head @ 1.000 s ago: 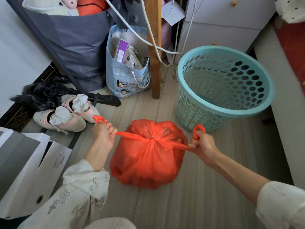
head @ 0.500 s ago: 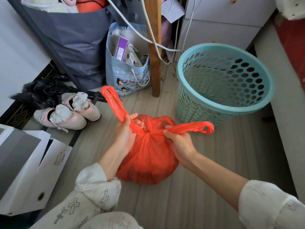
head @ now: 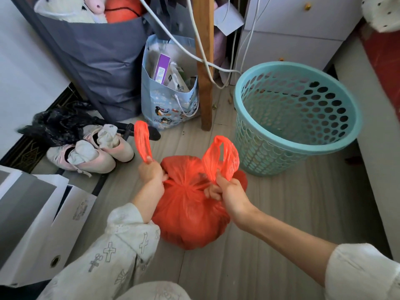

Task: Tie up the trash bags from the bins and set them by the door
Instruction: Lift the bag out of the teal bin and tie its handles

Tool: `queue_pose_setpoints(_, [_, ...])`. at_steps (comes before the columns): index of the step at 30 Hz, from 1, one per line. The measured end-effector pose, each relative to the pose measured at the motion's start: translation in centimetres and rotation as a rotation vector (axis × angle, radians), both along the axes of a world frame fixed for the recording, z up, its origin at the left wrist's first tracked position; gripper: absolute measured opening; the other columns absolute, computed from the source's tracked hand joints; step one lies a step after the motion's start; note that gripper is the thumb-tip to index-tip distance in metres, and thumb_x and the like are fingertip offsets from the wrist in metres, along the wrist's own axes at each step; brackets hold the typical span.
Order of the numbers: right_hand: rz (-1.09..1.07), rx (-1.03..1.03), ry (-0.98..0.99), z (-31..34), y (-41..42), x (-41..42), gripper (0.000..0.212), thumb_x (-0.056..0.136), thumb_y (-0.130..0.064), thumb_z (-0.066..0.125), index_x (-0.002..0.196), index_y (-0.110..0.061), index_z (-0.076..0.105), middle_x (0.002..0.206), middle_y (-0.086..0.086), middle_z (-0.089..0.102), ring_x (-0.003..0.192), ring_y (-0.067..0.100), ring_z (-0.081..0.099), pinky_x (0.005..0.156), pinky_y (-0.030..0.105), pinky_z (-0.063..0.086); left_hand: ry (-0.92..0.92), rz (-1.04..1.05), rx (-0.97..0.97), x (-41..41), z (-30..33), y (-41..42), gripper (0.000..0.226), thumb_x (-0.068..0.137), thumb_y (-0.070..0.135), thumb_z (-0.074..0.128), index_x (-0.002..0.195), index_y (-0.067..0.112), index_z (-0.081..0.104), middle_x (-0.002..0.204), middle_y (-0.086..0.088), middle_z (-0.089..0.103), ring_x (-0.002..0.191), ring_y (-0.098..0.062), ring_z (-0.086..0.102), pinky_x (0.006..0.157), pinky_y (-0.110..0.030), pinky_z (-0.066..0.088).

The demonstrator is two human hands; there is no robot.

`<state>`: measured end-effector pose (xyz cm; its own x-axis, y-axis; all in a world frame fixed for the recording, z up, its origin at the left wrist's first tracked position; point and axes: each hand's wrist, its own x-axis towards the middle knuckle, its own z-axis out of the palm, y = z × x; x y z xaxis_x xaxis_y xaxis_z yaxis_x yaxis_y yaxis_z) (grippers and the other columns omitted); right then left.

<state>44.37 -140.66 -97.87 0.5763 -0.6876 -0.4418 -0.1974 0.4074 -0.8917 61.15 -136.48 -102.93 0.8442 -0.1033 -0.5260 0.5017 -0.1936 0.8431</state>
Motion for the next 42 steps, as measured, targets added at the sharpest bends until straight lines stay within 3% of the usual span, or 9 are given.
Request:
queue_pose_setpoints(9, [0.146,-0.210,0.175,0.5,-2.4,0.2,0.040,0.094,-0.040,0.042,0.061,-0.017,0.042,0.052,0.002,0.045,0.057,0.016,0.050,0.065,0.023,0.042,0.264,-0.347,-0.412,-1.2,2.4,0.7,0.030,0.096,0.036,0.038,0.072,0.019,0.034,0.039,0.007,0.030,0.034,-0.008,0.033,0.054,-0.029,0.044])
queue_pose_setpoints(13, [0.269,-0.328,0.257,-0.8,-2.2,2.5,0.013,0.089,-0.021,0.054,0.092,-0.016,0.042,0.069,-0.001,0.046,0.056,0.011,0.043,0.057,0.024,0.037,-0.100,-0.649,-0.137,-0.9,4.9,1.4,0.032,0.092,0.039,0.045,0.066,0.021,0.041,0.056,0.003,0.036,0.055,-0.013,0.039,0.062,-0.029,0.039])
queue_pose_setpoints(16, [0.466,-0.482,0.448,-0.8,-1.9,3.8,0.042,0.084,-0.023,0.061,0.116,-0.004,0.041,0.097,0.009,0.055,0.088,0.021,0.054,0.074,0.028,0.039,-0.409,-0.781,0.086,-0.1,7.0,0.9,0.048,0.094,0.043,0.035,0.054,0.019,0.040,0.059,-0.001,0.045,0.056,-0.015,0.041,0.056,-0.026,0.033])
queue_pose_setpoints(20, [0.685,-0.618,0.563,-0.1,-1.6,4.8,0.068,0.074,-0.049,0.068,0.122,-0.006,0.043,0.122,0.014,0.058,0.114,0.031,0.055,0.090,0.034,0.043,-0.229,-0.743,-0.148,0.6,8.7,-0.6,0.044,0.096,0.036,0.038,0.056,0.018,0.043,0.052,0.001,0.049,0.040,-0.008,0.043,0.040,-0.019,0.033])
queue_pose_setpoints(24, [0.754,-0.852,0.479,-0.3,-0.7,5.2,0.042,0.090,-0.045,0.048,0.112,-0.009,0.055,0.118,0.015,0.062,0.111,0.035,0.056,0.086,0.037,0.043,-0.029,-0.501,-0.340,0.2,9.3,-1.8,0.030,0.095,0.026,0.044,0.066,0.016,0.047,0.041,0.010,0.054,0.048,-0.005,0.057,0.040,-0.018,0.046])
queue_pose_setpoints(27, [0.736,-0.743,0.367,-1.2,-1.0,5.1,0.028,0.095,-0.034,0.043,0.090,-0.014,0.062,0.102,0.011,0.068,0.100,0.030,0.062,0.087,0.036,0.046,-0.037,-0.565,-0.351,0.6,8.3,-1.3,0.023,0.094,0.029,0.044,0.084,0.013,0.056,0.074,-0.001,0.068,0.073,-0.013,0.065,0.065,-0.025,0.056])
queue_pose_setpoints(31, [0.654,-0.399,0.263,-1.3,-2.3,4.9,0.038,0.096,-0.023,0.043,0.059,-0.024,0.051,0.061,-0.006,0.052,0.052,0.000,0.049,0.061,0.017,0.041,-0.401,-0.895,0.100,0.3,5.3,0.3,0.039,0.092,0.034,0.046,0.126,0.015,0.046,0.111,-0.006,0.057,0.104,-0.023,0.058,0.091,-0.036,0.045])
queue_pose_setpoints(38, [0.573,-0.054,0.274,-0.1,-3.4,4.9,0.048,0.097,-0.037,0.027,0.062,-0.018,0.055,0.039,-0.010,0.047,0.039,0.003,0.040,0.037,0.012,0.030,-0.787,-1.123,0.499,-0.4,4.2,2.2,0.042,0.093,0.043,0.037,0.086,0.010,0.062,0.093,-0.017,0.069,0.095,-0.034,0.060,0.081,-0.041,0.045])
queue_pose_setpoints(42, [0.491,-0.146,0.193,-1.4,-3.8,4.7,0.048,0.098,-0.024,0.030,0.061,-0.014,0.059,0.032,-0.007,0.048,0.030,0.002,0.040,0.036,0.013,0.033,-0.806,-0.912,0.410,-0.1,5.2,2.2,0.050,0.094,0.033,0.042,0.051,0.011,0.033,0.051,-0.012,0.043,0.062,-0.030,0.044,0.058,-0.032,0.023])
